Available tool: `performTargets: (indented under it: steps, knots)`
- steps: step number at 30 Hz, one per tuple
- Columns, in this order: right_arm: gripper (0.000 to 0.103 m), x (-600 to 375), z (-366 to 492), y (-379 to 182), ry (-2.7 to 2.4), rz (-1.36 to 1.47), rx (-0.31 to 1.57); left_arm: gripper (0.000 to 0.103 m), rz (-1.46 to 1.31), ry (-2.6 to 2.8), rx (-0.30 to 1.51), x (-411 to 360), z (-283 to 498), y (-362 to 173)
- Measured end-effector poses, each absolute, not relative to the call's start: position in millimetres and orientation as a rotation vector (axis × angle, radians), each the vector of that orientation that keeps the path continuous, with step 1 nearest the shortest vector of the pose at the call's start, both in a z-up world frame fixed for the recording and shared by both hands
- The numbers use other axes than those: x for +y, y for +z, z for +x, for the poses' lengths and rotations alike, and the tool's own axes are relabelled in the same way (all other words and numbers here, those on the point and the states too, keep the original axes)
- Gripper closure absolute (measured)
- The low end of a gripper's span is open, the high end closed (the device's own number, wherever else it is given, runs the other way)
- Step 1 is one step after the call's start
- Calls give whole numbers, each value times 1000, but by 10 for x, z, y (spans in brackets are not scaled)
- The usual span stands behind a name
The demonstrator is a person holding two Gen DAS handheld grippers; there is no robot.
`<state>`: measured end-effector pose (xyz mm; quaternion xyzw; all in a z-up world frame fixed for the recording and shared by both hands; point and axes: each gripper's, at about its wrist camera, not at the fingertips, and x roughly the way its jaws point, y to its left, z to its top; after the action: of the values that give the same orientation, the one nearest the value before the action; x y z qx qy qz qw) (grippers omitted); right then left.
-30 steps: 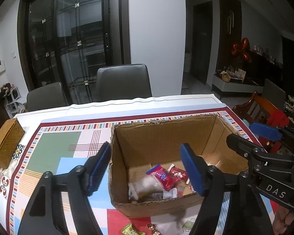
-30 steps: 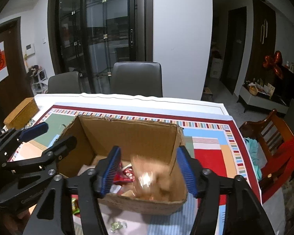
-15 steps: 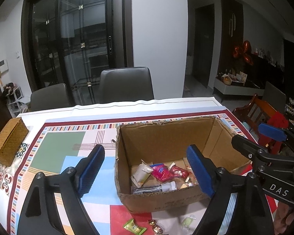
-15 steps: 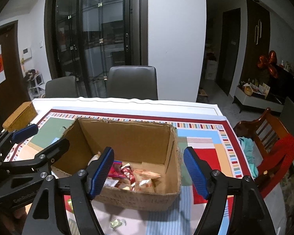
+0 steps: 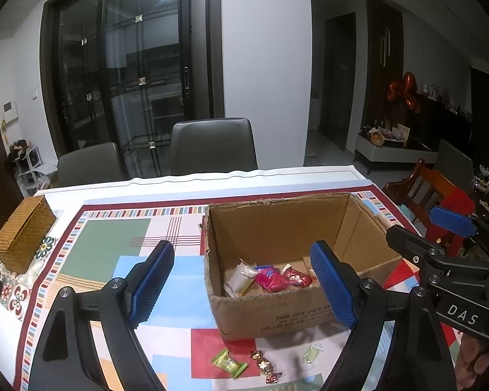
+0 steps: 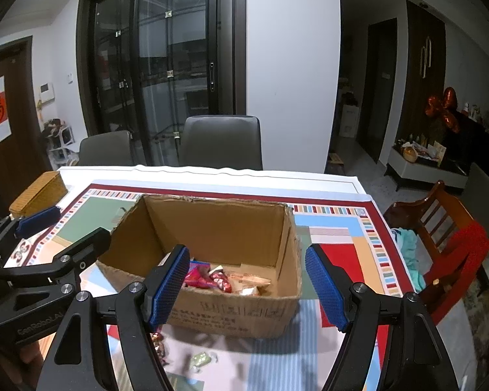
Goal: Organize snacks
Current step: 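Move both open tools back toward the candies beside the box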
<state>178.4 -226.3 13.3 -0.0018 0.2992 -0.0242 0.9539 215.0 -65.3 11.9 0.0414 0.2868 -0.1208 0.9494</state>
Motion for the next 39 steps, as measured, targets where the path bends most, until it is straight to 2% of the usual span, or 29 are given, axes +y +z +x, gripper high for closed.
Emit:
performTargets:
  steps: [19,39]
  knots:
    - [29,-2104,1458,44,-82,11,621,17,85,-270,583,-449,1889,53]
    - [29,-1883,1085,-257,-218,85,673,17,168,-395,627,-309,1768,-300]
